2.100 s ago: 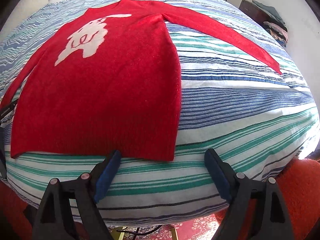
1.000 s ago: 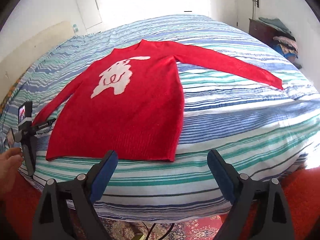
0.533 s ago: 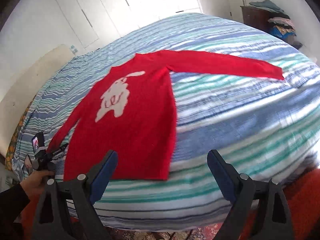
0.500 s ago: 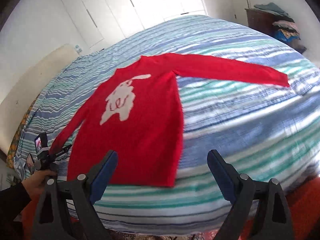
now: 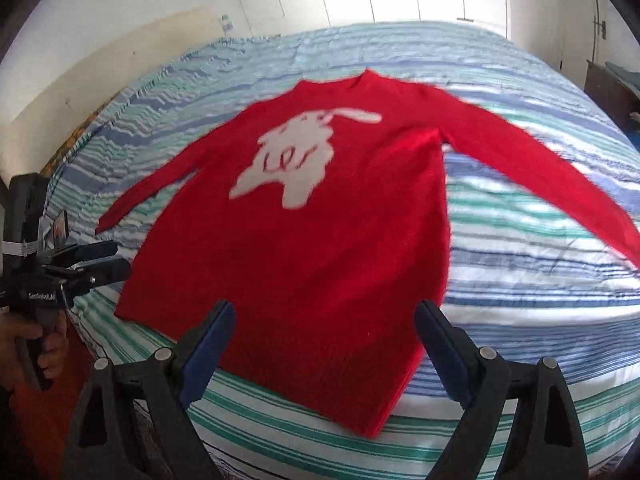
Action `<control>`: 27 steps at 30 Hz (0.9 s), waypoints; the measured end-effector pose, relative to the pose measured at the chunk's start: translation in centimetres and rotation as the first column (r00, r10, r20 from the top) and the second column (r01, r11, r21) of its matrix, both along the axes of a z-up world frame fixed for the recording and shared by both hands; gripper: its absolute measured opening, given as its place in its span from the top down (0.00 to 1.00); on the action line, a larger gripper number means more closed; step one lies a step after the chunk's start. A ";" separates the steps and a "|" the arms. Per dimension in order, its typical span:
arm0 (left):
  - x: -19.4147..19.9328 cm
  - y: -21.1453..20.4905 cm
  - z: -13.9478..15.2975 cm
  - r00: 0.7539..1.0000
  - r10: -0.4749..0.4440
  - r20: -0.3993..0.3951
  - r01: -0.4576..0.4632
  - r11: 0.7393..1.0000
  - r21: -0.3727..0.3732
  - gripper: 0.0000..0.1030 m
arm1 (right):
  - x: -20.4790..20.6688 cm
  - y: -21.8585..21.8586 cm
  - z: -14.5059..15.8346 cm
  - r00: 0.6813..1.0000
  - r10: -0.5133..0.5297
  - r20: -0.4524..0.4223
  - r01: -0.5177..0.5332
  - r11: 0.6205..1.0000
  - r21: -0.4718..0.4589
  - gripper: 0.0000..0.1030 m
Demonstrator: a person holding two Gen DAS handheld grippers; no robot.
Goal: Fold small clothes
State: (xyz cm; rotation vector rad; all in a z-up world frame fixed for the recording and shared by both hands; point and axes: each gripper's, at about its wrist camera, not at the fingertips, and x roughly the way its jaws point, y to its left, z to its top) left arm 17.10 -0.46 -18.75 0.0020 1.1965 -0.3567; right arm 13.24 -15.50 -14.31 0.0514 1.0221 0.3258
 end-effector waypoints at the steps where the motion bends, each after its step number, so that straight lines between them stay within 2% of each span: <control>1: -0.2 -0.2 -1.8 0.999 0.005 -0.050 -0.003 1.000 0.030 0.01 | 0.1 0.1 -1.8 0.998 0.001 -0.062 -0.003 1.000 -0.027 0.13; 2: -1.0 0.1 -2.1 1.000 0.002 -0.015 -0.001 1.000 0.022 0.01 | -0.2 -0.1 -3.8 0.991 -0.005 -0.133 -0.003 0.998 -0.062 0.13; 3: -1.8 0.4 -1.7 1.000 -0.012 0.027 0.011 1.000 0.016 0.01 | -1.0 -0.3 -4.6 0.992 -0.001 -0.129 -0.008 0.997 -0.073 0.13; 4: -2.3 0.6 -1.5 0.999 -0.028 0.028 0.028 0.999 0.024 0.01 | -2.2 -0.5 -4.4 0.997 0.009 -0.070 -0.014 0.996 -0.083 0.13; 5: -2.8 0.8 -1.4 0.999 -0.043 0.016 0.043 0.998 0.043 0.01 | -2.8 -0.6 -4.5 0.997 0.000 -0.077 -0.009 0.992 -0.122 0.13; 6: -3.3 1.1 -1.2 0.999 -0.042 0.009 0.042 0.997 0.067 0.01 | -3.2 -0.8 -4.6 0.996 -0.006 -0.093 -0.005 0.992 -0.123 0.13; 8: -3.6 2.1 -0.6 1.000 0.008 -0.018 -0.007 0.998 0.065 0.01 | -3.5 -1.3 -3.9 0.995 -0.024 -0.096 0.014 0.994 -0.110 0.13; 10: -4.2 3.6 1.1 0.996 0.083 -0.013 -0.084 0.996 -0.012 0.01 | -3.6 -1.9 -2.7 0.991 -0.084 -0.108 0.075 0.994 -0.082 0.14; 13: -4.3 4.4 3.6 0.987 0.142 0.070 -0.138 0.988 -0.063 0.01 | -4.8 -2.4 0.2 0.987 -0.158 -0.038 0.159 0.987 0.000 0.14; 14: -4.1 4.4 4.4 0.982 0.152 0.113 -0.145 0.987 -0.067 0.01 | -4.9 -2.1 1.0 0.988 -0.153 -0.008 0.153 0.988 0.014 0.14; 16: -3.2 3.7 5.0 0.978 0.143 0.150 -0.135 0.989 -0.062 0.01 | -4.4 -0.8 2.0 0.993 -0.111 0.045 0.111 0.994 0.015 0.14; 18: -2.1 3.3 3.6 0.987 0.111 0.115 -0.109 0.994 -0.023 0.01 | -3.4 0.7 1.4 0.997 -0.061 0.048 0.061 0.998 -0.003 0.14; 19: -1.6 3.2 2.2 0.992 0.091 0.085 -0.092 0.996 0.007 0.01 | -2.7 1.3 0.2 0.999 -0.046 0.017 0.046 0.999 -0.008 0.14; 21: -0.6 2.5 -1.1 0.997 0.070 -0.014 -0.069 0.994 0.090 0.02 | -1.5 1.5 -2.7 0.994 -0.059 -0.091 0.058 0.998 -0.022 0.14; 22: -0.8 2.7 -1.5 0.997 0.076 -0.023 -0.074 0.994 0.079 0.02 | -1.3 1.3 -3.9 0.986 -0.077 -0.148 0.074 0.997 -0.027 0.14; 25: -2.2 4.5 0.7 0.993 0.114 0.026 -0.114 0.993 -0.004 0.02 | -2.4 -0.1 -2.1 0.987 -0.097 -0.127 0.103 0.993 0.049 0.18; 27: -1.9 6.1 2.4 0.986 0.149 0.076 -0.147 0.989 -0.026 0.01 | -2.5 -3.1 0.2 0.981 -0.158 -0.109 0.176 0.967 0.183 0.18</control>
